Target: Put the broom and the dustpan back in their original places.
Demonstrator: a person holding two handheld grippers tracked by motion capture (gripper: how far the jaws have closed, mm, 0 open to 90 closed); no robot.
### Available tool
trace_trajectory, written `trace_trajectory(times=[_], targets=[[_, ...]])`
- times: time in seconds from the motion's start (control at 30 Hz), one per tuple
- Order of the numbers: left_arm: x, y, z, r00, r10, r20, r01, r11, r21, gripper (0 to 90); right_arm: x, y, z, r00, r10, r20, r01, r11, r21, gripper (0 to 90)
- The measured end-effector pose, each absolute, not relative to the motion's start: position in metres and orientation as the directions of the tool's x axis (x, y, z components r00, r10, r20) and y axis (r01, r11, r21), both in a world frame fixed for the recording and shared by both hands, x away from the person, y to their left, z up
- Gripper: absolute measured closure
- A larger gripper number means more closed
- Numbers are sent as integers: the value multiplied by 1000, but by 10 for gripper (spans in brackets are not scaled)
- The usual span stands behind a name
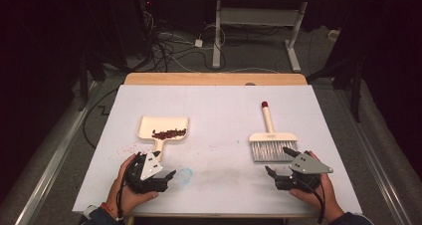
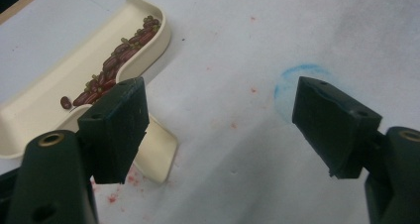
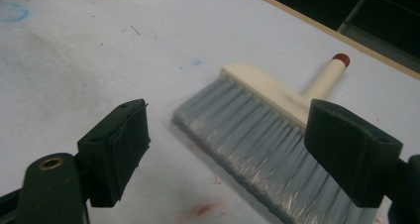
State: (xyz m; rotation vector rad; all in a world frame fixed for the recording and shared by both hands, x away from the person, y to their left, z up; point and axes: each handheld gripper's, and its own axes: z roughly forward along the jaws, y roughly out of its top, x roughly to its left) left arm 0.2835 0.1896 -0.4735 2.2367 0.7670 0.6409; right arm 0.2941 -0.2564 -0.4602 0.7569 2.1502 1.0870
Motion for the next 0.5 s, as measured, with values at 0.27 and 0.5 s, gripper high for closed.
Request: trace_trajectory(times=[0.27,0.5], targets=[[285,189,-474,708,671,223,341,-600,724,221,295,-257,-460,-653,712,-259,213,501,839,177],[287,188,-476,711,669,217,345,-601,721,221,295,-257,-461,-654,710,-261,213,503,838,176]])
